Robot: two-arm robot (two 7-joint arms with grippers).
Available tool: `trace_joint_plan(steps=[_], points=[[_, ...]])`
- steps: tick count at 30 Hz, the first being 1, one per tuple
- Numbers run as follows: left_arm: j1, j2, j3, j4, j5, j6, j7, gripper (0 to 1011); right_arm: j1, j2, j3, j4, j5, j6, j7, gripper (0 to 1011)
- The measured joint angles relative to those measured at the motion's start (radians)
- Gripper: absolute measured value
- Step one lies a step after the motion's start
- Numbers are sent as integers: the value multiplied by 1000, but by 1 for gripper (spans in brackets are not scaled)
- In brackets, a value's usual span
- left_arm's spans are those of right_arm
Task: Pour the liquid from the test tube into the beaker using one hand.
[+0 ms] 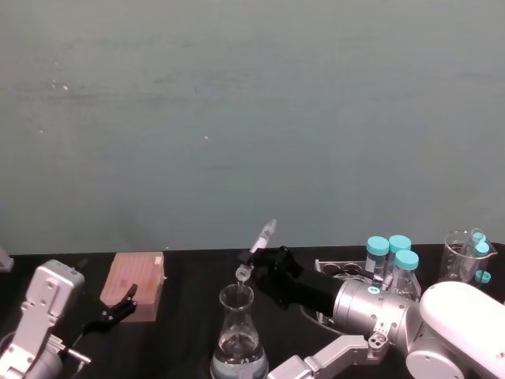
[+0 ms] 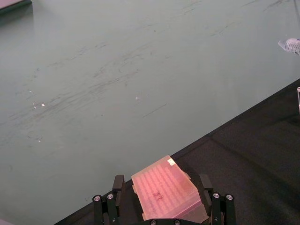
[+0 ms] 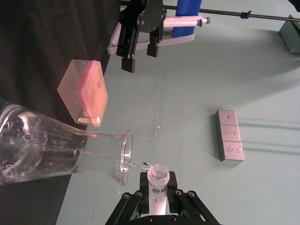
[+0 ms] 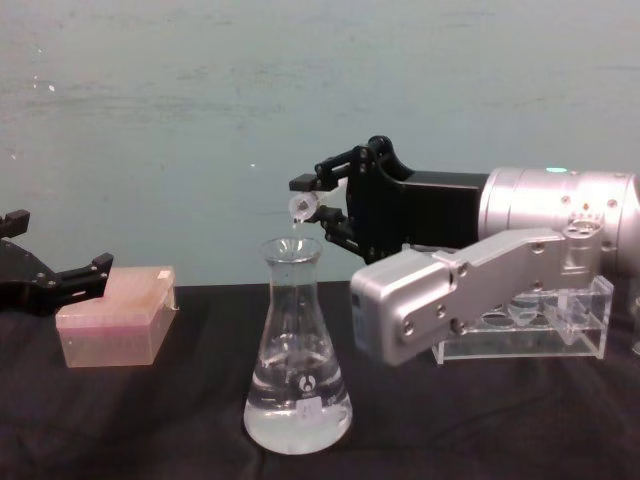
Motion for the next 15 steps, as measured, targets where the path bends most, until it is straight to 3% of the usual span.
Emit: trace_joint_plan(steps=[15], points=[[0,0,0,0,0,0,0,1000,20,5,-39,18,-53,22,-46,224]])
